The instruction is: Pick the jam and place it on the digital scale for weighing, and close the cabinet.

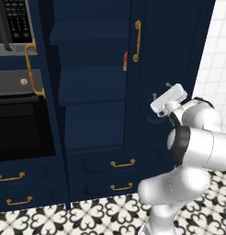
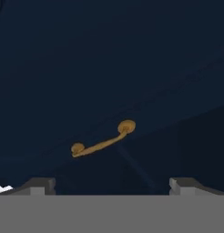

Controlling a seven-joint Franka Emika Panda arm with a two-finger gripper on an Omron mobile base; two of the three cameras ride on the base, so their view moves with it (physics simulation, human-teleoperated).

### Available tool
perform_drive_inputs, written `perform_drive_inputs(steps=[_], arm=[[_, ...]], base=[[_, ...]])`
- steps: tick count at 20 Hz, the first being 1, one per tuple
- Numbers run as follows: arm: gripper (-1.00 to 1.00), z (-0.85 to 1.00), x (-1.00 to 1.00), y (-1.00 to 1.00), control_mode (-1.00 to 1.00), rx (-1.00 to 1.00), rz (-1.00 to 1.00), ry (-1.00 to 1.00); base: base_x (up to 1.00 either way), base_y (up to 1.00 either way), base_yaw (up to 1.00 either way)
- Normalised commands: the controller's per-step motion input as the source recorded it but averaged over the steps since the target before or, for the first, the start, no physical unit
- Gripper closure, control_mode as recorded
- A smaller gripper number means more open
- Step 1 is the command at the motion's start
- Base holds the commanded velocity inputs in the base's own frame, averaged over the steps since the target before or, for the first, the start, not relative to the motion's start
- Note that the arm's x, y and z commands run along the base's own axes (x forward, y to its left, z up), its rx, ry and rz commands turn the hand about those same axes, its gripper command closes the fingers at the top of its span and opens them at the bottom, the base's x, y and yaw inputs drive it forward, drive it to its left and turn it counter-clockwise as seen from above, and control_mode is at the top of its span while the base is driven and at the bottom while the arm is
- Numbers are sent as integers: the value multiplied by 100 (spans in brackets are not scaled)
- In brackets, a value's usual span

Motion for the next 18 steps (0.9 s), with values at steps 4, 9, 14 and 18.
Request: perform_drive_inputs(steps=[4,9,14,18], arm=[[-100,90,-100,-5,-100,0,0,3],[-100,97,-100,0,-100,0,-1,2],[-100,81,-100,7,-100,0,-1,5],[-100,61,-100,23,-100,1,-4,6]], base=[[0,0,0],[0,0,0],[0,0,0],[0,0,0]])
